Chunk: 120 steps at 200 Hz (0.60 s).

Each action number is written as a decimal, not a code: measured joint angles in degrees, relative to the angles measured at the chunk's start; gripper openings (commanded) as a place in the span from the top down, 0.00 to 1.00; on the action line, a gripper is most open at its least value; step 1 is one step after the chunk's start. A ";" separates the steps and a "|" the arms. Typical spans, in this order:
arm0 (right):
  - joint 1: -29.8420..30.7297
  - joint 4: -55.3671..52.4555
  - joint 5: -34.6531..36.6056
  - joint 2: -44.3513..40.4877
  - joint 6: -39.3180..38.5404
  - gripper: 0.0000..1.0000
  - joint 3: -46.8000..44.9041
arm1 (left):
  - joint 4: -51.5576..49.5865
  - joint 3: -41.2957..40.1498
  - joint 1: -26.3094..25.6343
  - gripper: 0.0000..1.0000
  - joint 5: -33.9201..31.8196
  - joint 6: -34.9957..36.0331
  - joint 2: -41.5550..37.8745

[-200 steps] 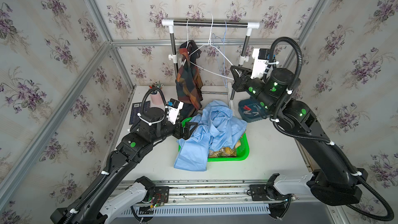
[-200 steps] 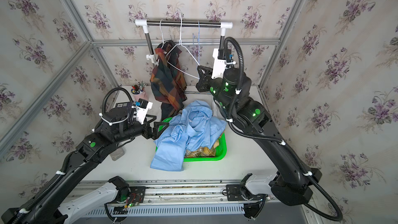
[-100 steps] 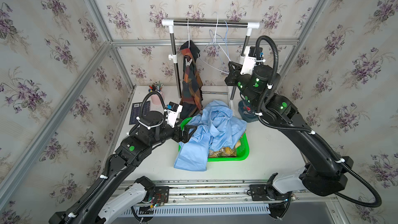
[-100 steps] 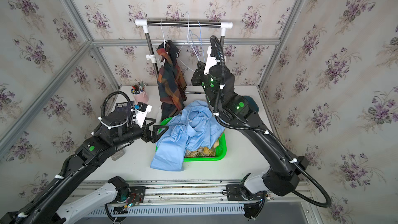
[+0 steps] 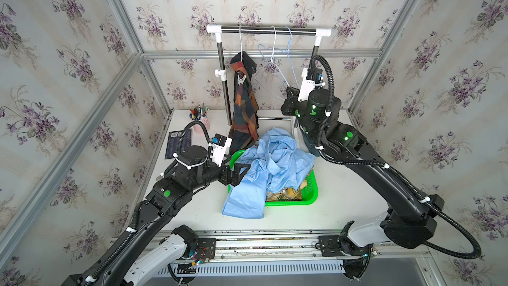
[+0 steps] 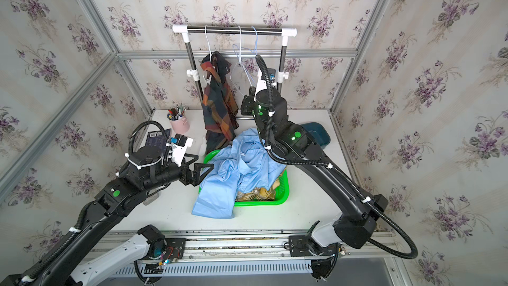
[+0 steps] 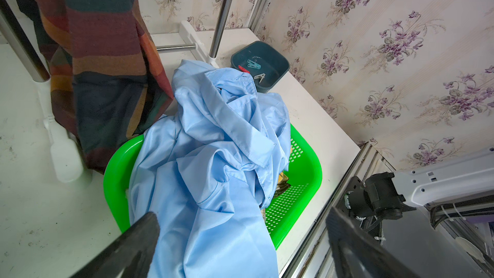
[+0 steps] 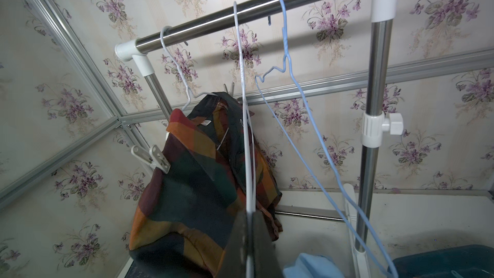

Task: Remove the clothespins securing long-sleeve shirts to the hanger
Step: Place the hanger on the clothesline.

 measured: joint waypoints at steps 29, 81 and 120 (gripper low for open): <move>0.46 0.55 -0.28 -1.90 0.31 0.42 -2.38 | -0.04 -0.04 -0.07 0.01 0.04 -0.20 0.68; 0.52 0.48 -4.09 -5.33 1.42 0.09 -4.26 | -3.58 -1.36 -2.19 0.01 0.39 -0.59 0.66; 0.52 -0.83 -7.76 -12.63 3.28 0.07 -9.92 | -5.05 -6.40 -7.37 0.01 -1.77 -4.92 0.63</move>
